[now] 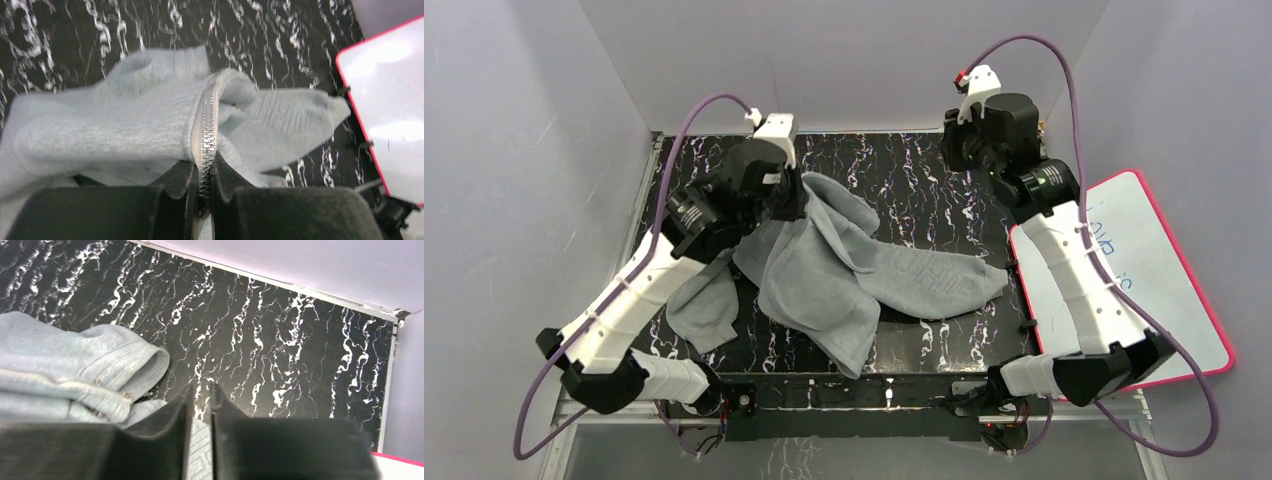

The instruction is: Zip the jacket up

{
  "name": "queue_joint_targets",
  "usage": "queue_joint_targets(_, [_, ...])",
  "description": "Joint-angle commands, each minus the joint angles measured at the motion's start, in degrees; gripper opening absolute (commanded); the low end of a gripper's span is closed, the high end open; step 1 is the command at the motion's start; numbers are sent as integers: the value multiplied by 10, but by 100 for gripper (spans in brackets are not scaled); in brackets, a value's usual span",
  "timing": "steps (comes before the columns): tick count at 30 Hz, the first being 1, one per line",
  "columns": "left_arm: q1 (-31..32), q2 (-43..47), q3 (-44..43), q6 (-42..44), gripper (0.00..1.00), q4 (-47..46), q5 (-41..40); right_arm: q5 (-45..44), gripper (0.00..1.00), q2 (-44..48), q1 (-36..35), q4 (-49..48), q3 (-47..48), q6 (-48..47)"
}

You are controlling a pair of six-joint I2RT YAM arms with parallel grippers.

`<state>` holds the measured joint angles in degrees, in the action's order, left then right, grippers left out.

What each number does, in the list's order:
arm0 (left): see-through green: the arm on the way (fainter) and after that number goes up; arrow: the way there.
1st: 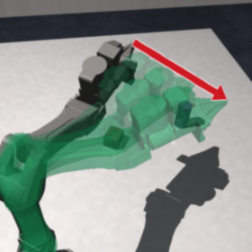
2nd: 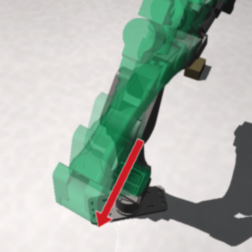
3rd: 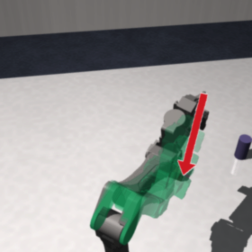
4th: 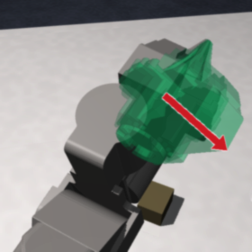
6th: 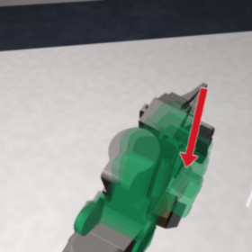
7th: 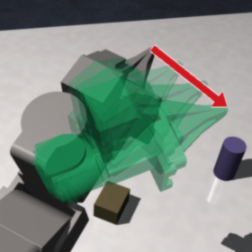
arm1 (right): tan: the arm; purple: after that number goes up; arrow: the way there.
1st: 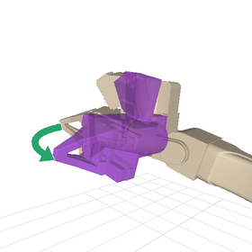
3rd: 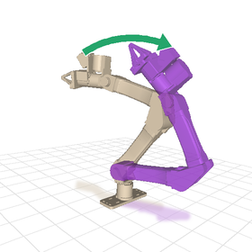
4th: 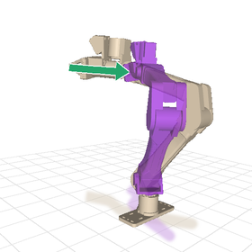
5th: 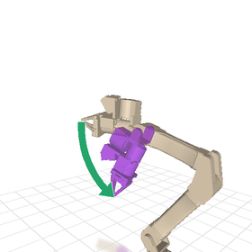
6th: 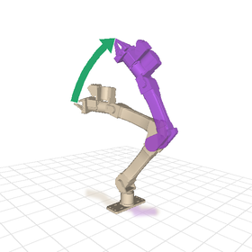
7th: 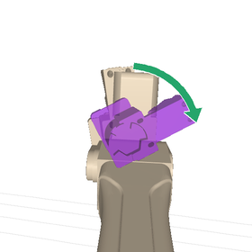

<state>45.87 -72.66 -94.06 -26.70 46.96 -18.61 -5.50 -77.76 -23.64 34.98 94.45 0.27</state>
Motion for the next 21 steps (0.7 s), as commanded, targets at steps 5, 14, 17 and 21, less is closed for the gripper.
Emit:
queue_joint_targets(5, [-37, -116, -234, 108, 0, -120, -56, 29, 45, 95, 0, -24, -51, 54])
queue_joint_targets(14, [-70, -222, -348, 159, 0, -347, -10, 50, 57, 207, 0, -47, -103, 96])
queue_joint_targets(17, [-82, -275, -393, 150, 0, -405, 23, 76, 60, 246, 0, -67, -137, 115])
queue_joint_targets(21, [-132, -369, -497, 47, 0, -396, 132, 94, 64, 294, 0, -80, -182, 135])
